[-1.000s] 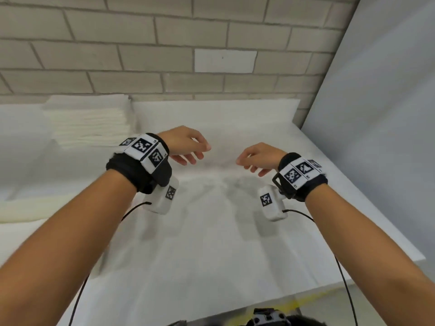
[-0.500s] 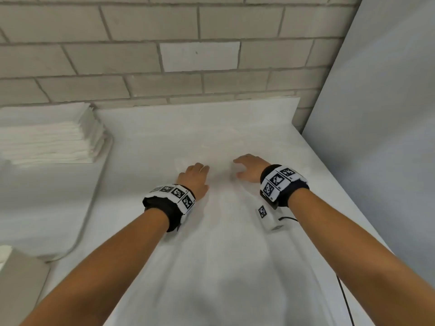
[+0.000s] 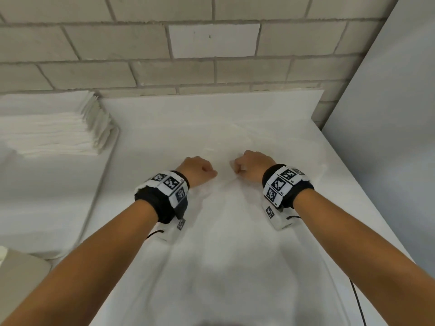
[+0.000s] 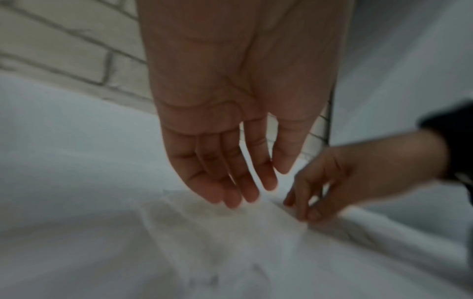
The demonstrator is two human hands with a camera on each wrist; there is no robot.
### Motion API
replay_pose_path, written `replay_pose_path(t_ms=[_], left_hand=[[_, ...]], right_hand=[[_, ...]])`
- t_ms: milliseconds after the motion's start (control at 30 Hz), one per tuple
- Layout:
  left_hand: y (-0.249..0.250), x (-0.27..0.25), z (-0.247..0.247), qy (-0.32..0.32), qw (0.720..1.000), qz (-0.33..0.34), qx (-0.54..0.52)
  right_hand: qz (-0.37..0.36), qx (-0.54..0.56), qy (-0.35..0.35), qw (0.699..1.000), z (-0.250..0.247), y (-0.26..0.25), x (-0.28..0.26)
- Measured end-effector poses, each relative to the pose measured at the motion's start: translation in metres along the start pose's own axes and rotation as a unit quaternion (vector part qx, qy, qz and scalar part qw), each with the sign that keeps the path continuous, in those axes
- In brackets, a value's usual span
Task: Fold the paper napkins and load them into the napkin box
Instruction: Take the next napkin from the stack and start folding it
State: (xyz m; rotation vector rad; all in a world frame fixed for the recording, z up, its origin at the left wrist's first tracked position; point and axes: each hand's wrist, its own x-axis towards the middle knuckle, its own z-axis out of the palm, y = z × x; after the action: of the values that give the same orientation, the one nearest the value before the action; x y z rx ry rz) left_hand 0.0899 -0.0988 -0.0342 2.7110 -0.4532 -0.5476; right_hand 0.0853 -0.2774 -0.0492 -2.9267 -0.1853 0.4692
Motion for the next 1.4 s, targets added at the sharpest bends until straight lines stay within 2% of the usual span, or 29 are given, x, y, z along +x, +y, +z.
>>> replay_pose_path(t_ms=[67, 133, 233, 300, 400, 467, 533, 633, 733, 800, 867, 933, 1000, 1067, 1167, 1267, 1300, 1333, 1400], left_hand=[[-0.006, -0.003, -0.006, 0.051, 0.994, -0.035, -0.093], [-0.014, 0.0, -0.005, 0.075, 0.989, -0.061, -0.109], [-0.021, 0.006, 0.009, 0.009, 0.994, -0.104, -0.026], [-0.019, 0.006, 0.017, -0.006, 0.994, -0.104, -0.011], [-0.014, 0.003, 0.021, 0.001, 0.997, -0.073, -0.031], [-0.011, 0.001, 0.019, -0.002, 0.997, -0.065, -0.038], [-0.009, -0.001, 0.018, 0.011, 0.995, -0.066, -0.075], [-0.008, -0.004, 0.014, 0.022, 0.983, -0.078, -0.163], [-0.004, -0.003, 0.016, -0.017, 0.99, -0.083, -0.113], [-0.001, -0.002, 0.02, -0.035, 0.993, -0.082, -0.078], [-0.002, -0.003, 0.023, -0.049, 0.991, -0.088, -0.093], [-0.006, -0.004, 0.023, -0.047, 0.989, -0.092, -0.104], [-0.01, -0.004, 0.019, -0.017, 0.987, -0.093, -0.131], [-0.01, -0.004, 0.01, 0.036, 0.966, -0.088, -0.241], [-0.007, -0.006, -0.009, 0.094, 0.905, -0.053, -0.412], [-0.004, -0.014, -0.025, 0.139, 0.857, -0.016, -0.495], [-0.002, -0.017, -0.028, 0.146, 0.834, -0.002, -0.532], [-0.001, -0.02, -0.03, 0.15, 0.81, 0.012, -0.567], [0.001, -0.025, -0.035, 0.164, 0.753, 0.03, -0.636]], right_hand=[[-0.025, -0.006, -0.013, 1.0, 0.002, -0.002, -0.007], [-0.046, -0.003, -0.029, 0.999, 0.003, -0.005, -0.013], [-0.044, 0.054, -0.034, 0.997, 0.001, -0.006, -0.016], [-0.02, 0.103, -0.007, 0.995, 0.0, -0.004, -0.013], [0.067, 0.167, 0.036, 0.983, 0.003, 0.0, -0.007], [0.113, 0.174, 0.022, 0.978, 0.002, 0.004, -0.002], [0.122, 0.2, 0.013, 0.972, 0.003, 0.008, 0.003], [0.132, 0.224, 0.048, 0.965, 0.005, 0.01, 0.006], [0.165, 0.229, 0.033, 0.959, 0.005, 0.012, 0.009], [0.153, 0.235, 0.02, 0.96, 0.002, 0.015, 0.011], [0.136, 0.253, 0.036, 0.957, -0.001, 0.018, 0.009], [0.111, 0.277, 0.075, 0.951, -0.003, 0.018, 0.005], [0.068, 0.31, 0.117, 0.941, -0.01, 0.013, -0.002], [0.007, 0.37, 0.134, 0.919, -0.023, 0.006, -0.009], [-0.062, 0.516, 0.132, 0.844, -0.045, -0.006, -0.019], [-0.086, 0.604, 0.172, 0.774, -0.061, -0.019, -0.027], [-0.081, 0.62, 0.171, 0.761, -0.063, -0.021, -0.028], [-0.075, 0.625, 0.151, 0.762, -0.064, -0.024, -0.03], [-0.067, 0.586, 0.065, 0.805, -0.06, -0.027, -0.033]])
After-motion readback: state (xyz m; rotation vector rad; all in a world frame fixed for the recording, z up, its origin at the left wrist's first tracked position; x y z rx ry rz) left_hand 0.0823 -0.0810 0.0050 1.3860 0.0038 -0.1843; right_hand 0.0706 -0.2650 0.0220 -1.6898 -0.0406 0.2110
